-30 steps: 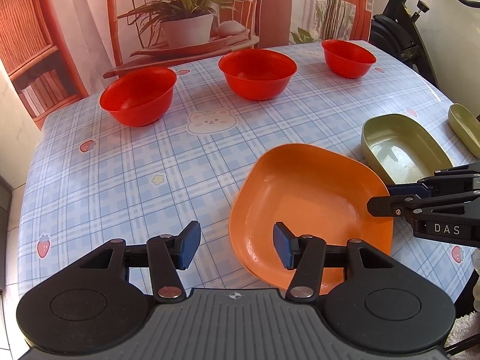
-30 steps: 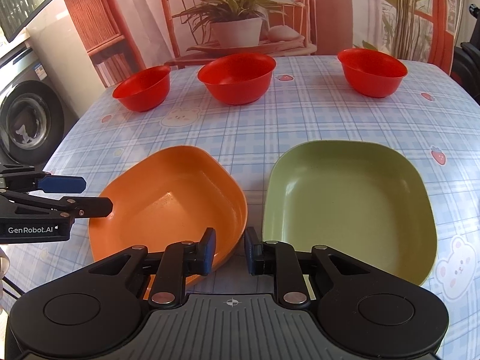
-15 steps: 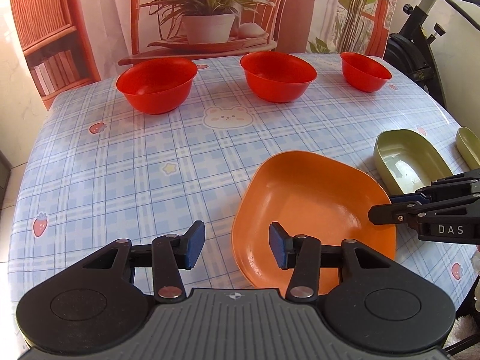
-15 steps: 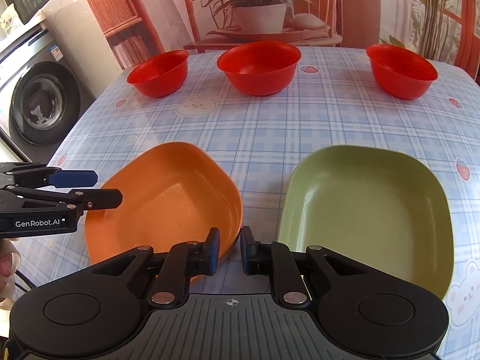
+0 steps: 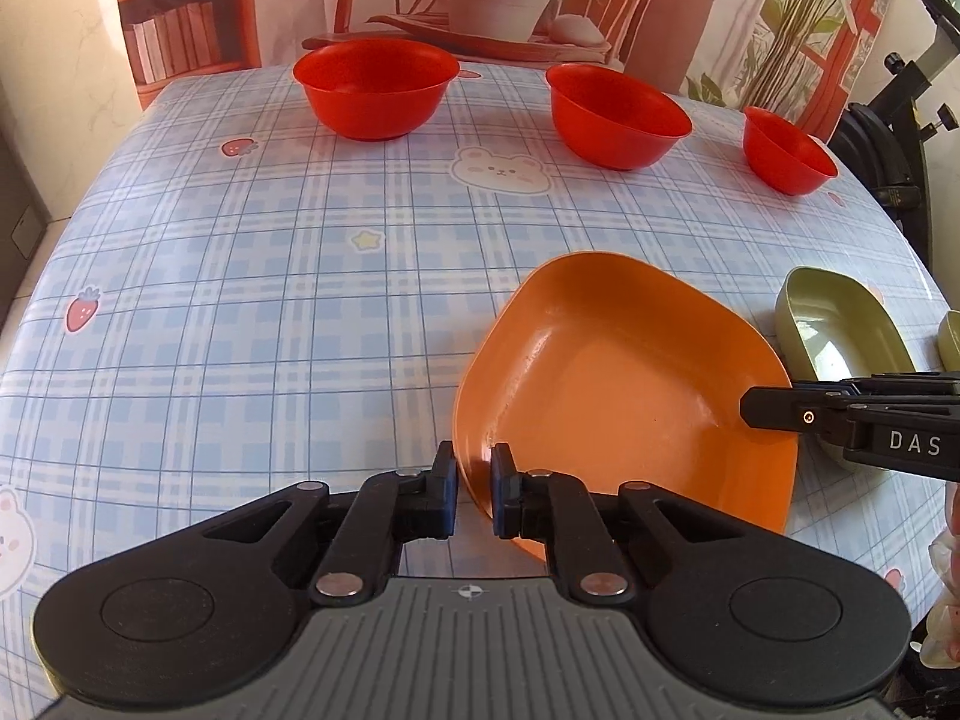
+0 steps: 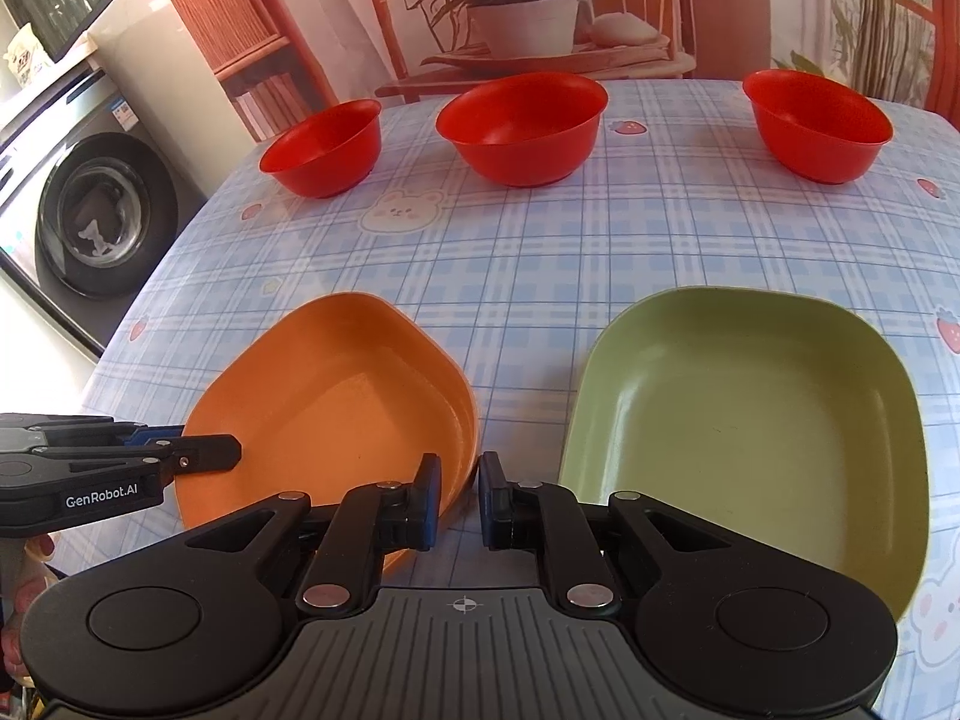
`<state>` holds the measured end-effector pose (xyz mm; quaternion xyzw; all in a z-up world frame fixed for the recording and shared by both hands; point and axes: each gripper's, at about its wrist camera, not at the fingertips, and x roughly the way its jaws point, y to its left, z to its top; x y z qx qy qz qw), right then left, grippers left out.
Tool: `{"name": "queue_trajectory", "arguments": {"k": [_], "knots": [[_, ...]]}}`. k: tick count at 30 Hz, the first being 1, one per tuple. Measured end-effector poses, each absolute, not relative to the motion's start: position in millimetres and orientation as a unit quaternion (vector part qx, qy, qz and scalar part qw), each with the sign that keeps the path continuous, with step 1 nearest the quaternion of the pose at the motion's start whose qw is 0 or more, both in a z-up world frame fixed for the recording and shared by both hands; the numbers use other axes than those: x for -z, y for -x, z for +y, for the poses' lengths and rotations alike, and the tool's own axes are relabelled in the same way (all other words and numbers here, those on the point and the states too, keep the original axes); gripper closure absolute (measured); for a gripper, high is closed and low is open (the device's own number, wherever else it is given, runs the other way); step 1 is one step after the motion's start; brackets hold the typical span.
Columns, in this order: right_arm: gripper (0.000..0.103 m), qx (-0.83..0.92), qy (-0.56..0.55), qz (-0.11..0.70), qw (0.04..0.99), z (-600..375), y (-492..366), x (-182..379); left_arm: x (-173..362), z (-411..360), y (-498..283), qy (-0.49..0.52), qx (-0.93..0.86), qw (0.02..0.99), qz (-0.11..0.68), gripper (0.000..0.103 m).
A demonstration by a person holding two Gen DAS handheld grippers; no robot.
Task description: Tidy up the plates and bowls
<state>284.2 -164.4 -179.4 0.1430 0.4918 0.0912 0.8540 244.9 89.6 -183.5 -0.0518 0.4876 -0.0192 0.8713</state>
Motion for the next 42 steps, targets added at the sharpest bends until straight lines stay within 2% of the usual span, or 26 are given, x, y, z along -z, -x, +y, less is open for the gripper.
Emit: {"name": "queue_trajectory", "arguments": {"k": [10, 28, 35, 42], "knots": [[0.096, -0.085, -0.170, 0.473, 0.860, -174, -282, 171, 159, 87, -249, 0.039, 0.019, 0.879, 0.475, 0.091], [0.096, -0.040, -0.230, 0.421, 0.877, -220, -266, 141, 125, 52, -256, 0.020, 0.059, 0.898, 0.435, 0.091], [0.096, -0.003, -0.244, 0.406, 0.881, -248, -248, 136, 115, 18, -271, 0.003, 0.092, 0.904, 0.418, 0.091], [0.096, 0.045, -0.260, 0.407, 0.874, -283, -219, 144, 131, -26, -278, -0.011, 0.138, 0.892, 0.431, 0.091]]}}
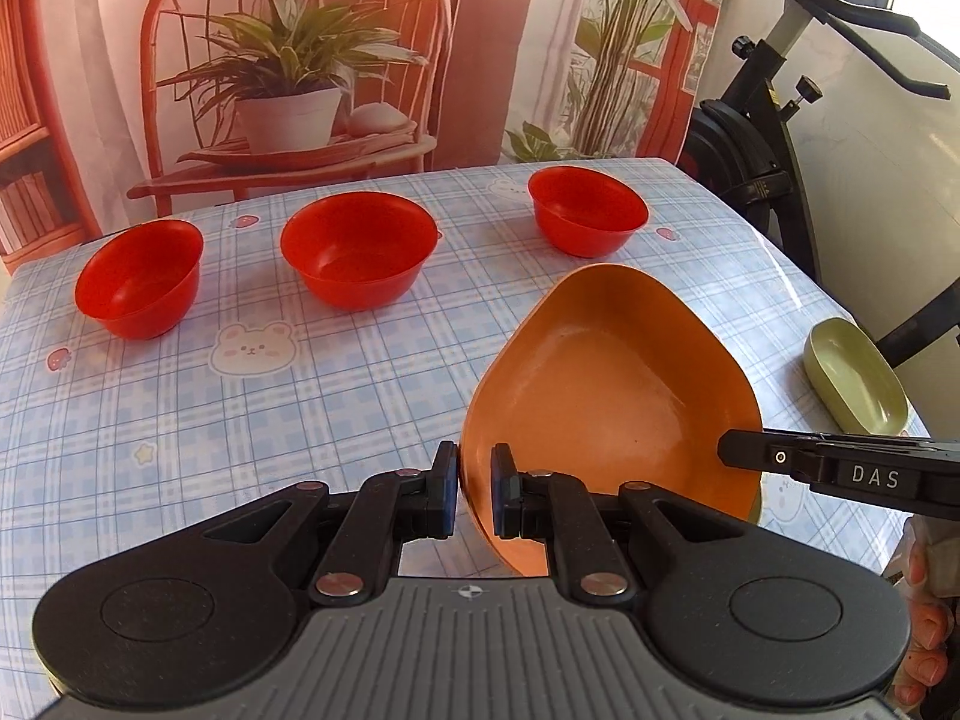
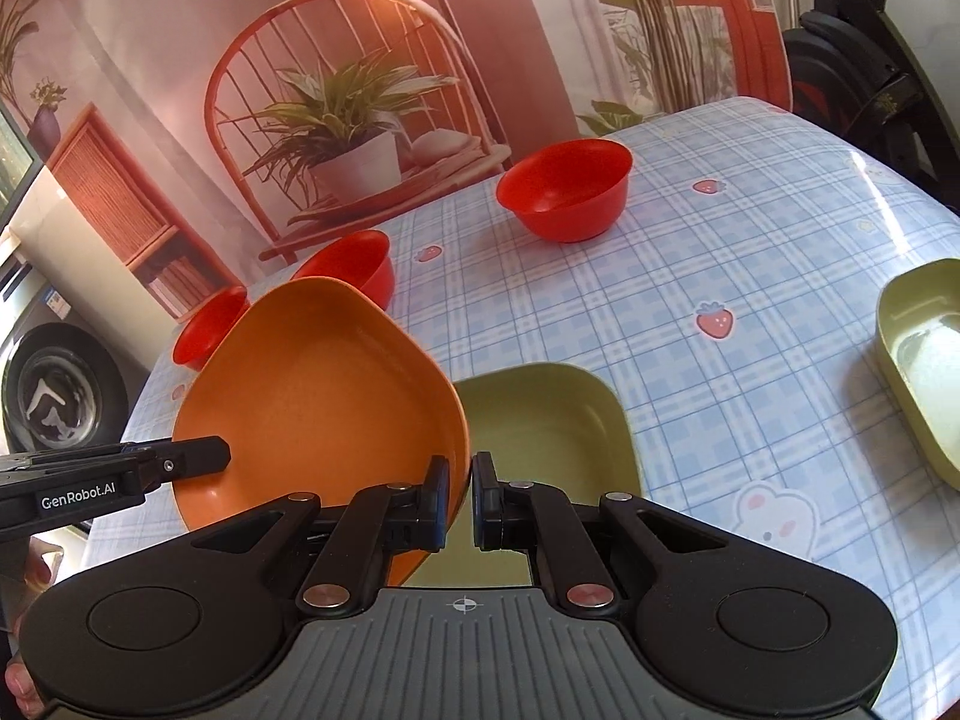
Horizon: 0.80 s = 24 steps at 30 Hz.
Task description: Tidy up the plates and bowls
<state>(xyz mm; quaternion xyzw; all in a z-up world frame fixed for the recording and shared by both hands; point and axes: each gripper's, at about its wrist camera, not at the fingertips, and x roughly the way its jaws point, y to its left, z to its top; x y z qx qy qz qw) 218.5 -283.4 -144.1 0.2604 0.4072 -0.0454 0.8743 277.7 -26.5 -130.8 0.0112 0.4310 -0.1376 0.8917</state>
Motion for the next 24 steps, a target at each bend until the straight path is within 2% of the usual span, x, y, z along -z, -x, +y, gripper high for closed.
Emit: {"name": "queue_trajectory", "arguments": {"k": [9, 24], "knots": [[0.096, 0.077, -0.234, 0.395, 0.885, -312, -208, 144, 150, -60, -280, -0.035, 0.160, 0.875, 0.455, 0.091], [0.096, 0.074, -0.187, 0.411, 0.889, -320, -231, 162, 166, -68, -280, -0.036, 0.168, 0.859, 0.483, 0.086]]}}
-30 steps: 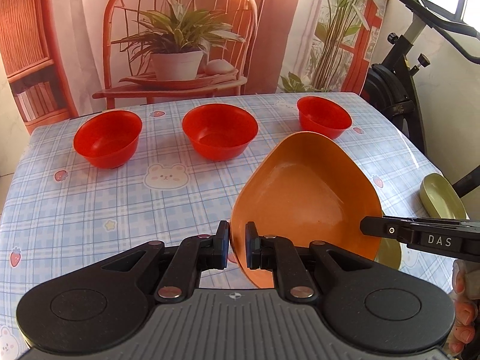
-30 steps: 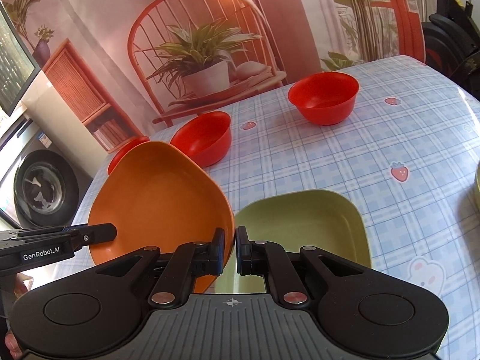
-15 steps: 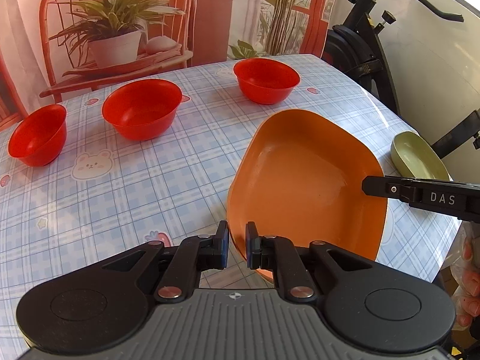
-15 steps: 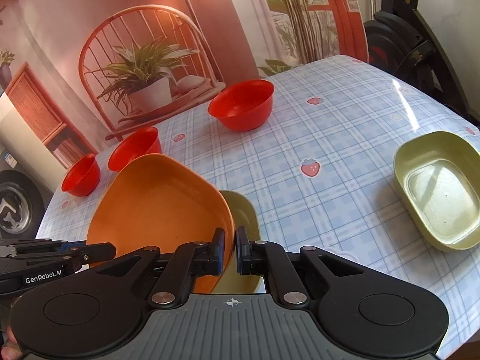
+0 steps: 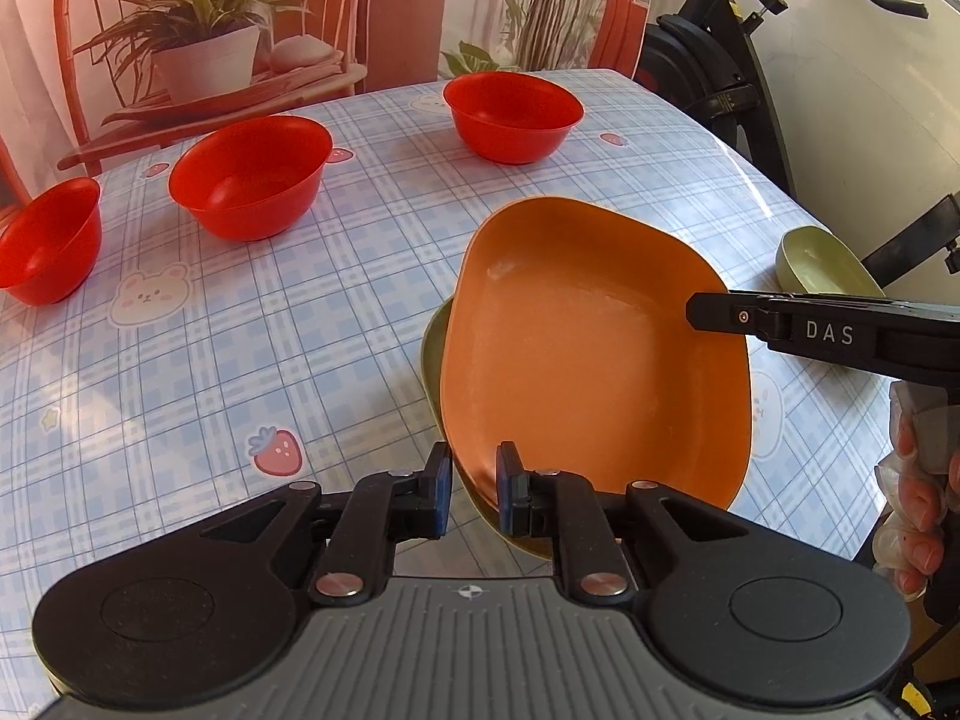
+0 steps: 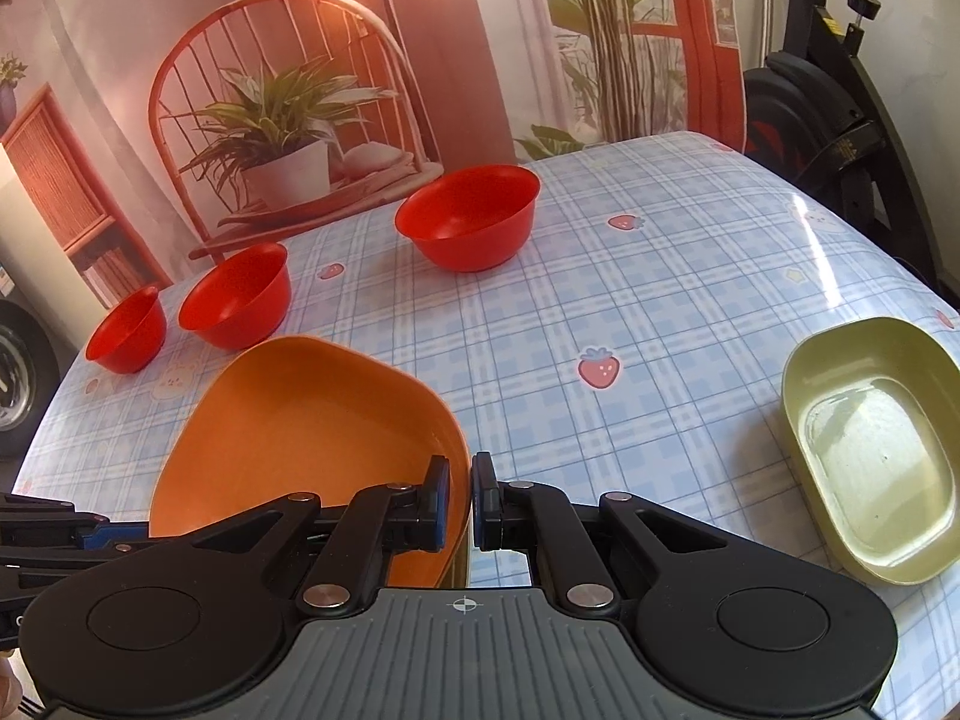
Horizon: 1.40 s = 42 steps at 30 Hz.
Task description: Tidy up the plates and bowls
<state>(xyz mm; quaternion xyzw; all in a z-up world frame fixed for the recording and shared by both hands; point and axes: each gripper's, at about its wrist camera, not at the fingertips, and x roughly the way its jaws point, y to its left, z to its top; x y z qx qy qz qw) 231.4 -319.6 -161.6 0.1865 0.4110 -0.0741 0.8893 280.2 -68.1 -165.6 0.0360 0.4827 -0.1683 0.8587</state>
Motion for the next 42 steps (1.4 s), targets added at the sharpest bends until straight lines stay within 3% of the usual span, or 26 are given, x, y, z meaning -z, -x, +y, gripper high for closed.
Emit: {"name": "queue_trajectory", "arguments": {"k": [22, 34, 42], "knots": [[0.096, 0.069, -0.179, 0.424, 0.885, -319, -235, 167, 164, -60, -282, -0.018, 0.163, 0.861, 0.482, 0.082], [0.070, 0.059, -0.161, 0.451, 0.876, -298, -218, 168, 151, -55, -287, -0.014, 0.135, 0.881, 0.453, 0.082], [0.070, 0.053, -0.153, 0.476, 0.865, -292, -215, 180, 156, -57, -287, -0.022, 0.136, 0.879, 0.456, 0.082]]}}
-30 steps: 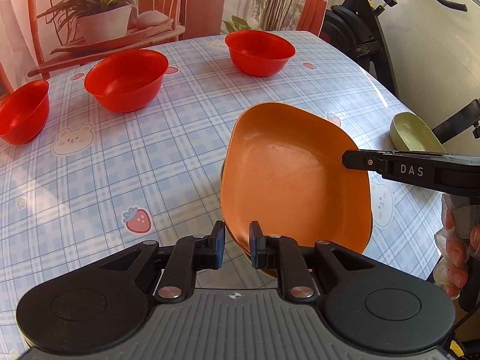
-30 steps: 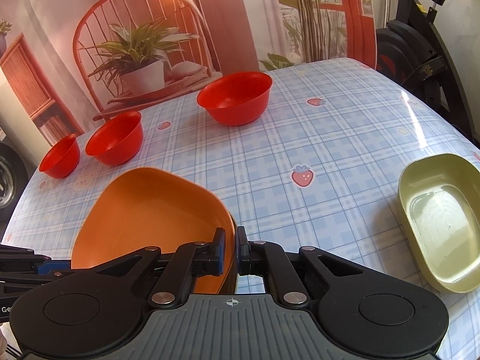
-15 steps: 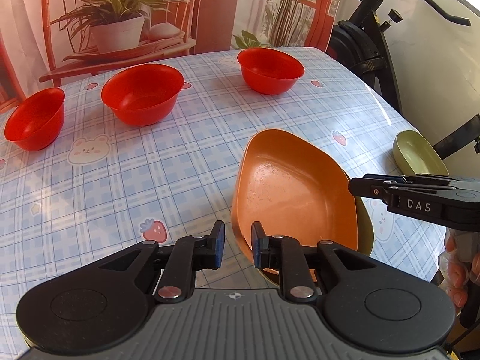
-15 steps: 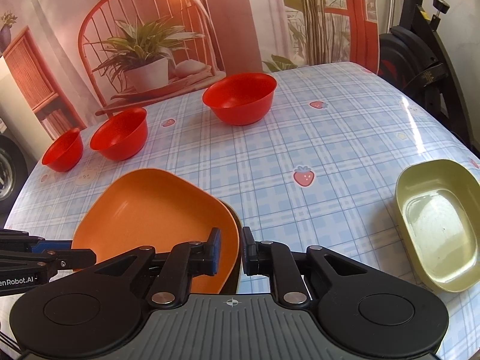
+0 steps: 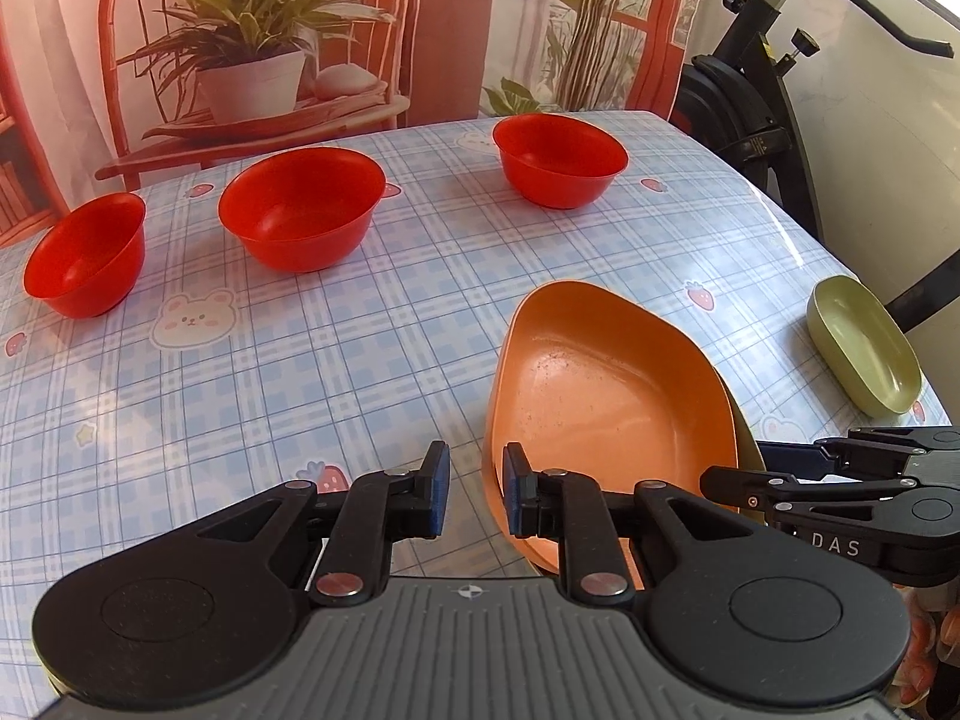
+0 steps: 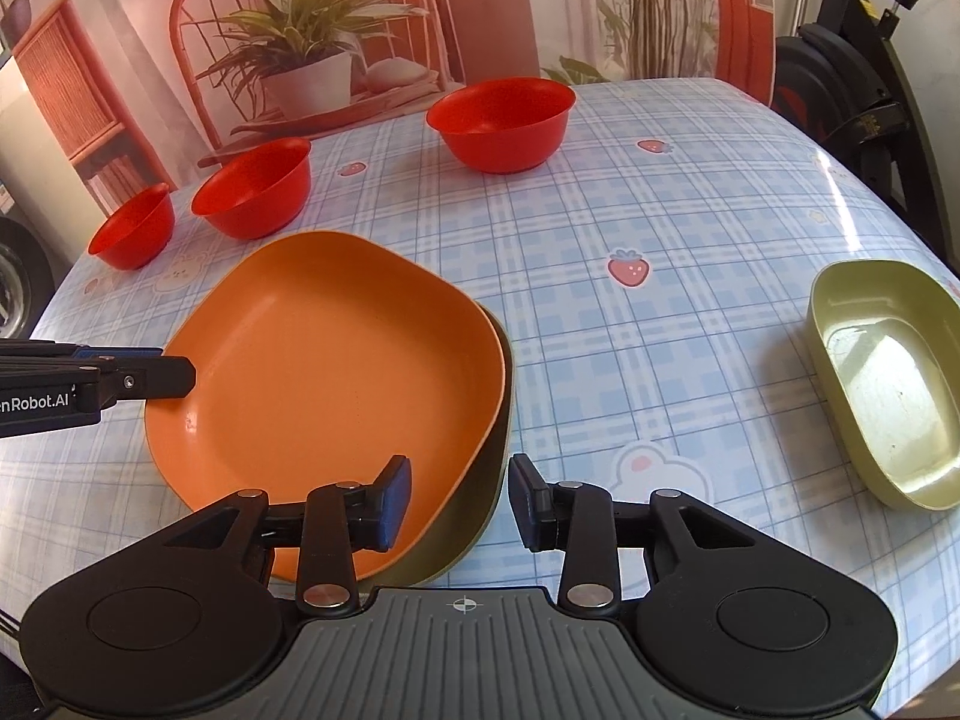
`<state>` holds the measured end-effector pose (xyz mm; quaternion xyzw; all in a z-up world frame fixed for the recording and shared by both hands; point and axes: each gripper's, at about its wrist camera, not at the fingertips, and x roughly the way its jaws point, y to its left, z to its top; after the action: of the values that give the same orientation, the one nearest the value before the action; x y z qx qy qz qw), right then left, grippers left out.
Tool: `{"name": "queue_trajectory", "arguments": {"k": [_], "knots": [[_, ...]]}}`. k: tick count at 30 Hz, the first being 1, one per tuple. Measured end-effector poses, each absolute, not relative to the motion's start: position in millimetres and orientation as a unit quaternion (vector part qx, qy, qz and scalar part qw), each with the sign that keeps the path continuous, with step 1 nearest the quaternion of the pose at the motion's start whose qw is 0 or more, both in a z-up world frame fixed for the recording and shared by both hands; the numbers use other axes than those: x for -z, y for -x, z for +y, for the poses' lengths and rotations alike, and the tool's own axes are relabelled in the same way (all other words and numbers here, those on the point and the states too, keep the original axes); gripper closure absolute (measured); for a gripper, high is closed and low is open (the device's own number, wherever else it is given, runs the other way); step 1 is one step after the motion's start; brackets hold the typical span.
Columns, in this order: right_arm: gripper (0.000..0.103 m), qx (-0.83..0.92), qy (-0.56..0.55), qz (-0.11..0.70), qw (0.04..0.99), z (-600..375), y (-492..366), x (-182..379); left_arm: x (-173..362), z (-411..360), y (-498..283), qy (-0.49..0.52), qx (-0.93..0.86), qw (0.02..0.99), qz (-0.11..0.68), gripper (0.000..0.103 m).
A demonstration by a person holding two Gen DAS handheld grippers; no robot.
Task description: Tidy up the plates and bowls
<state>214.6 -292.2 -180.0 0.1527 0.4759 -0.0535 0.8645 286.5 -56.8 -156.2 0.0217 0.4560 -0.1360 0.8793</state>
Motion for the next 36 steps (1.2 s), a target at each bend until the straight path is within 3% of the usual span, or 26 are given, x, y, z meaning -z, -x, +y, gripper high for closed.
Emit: {"name": "queue_trajectory", "arguments": {"k": [17, 36], "knots": [[0.070, 0.097, -0.158, 0.458, 0.869, -319, -214, 182, 178, -69, -280, -0.023, 0.172, 0.843, 0.509, 0.081], [0.070, 0.091, -0.155, 0.460, 0.870, -315, -214, 181, 174, -67, -289, -0.035, 0.147, 0.859, 0.489, 0.080]]}}
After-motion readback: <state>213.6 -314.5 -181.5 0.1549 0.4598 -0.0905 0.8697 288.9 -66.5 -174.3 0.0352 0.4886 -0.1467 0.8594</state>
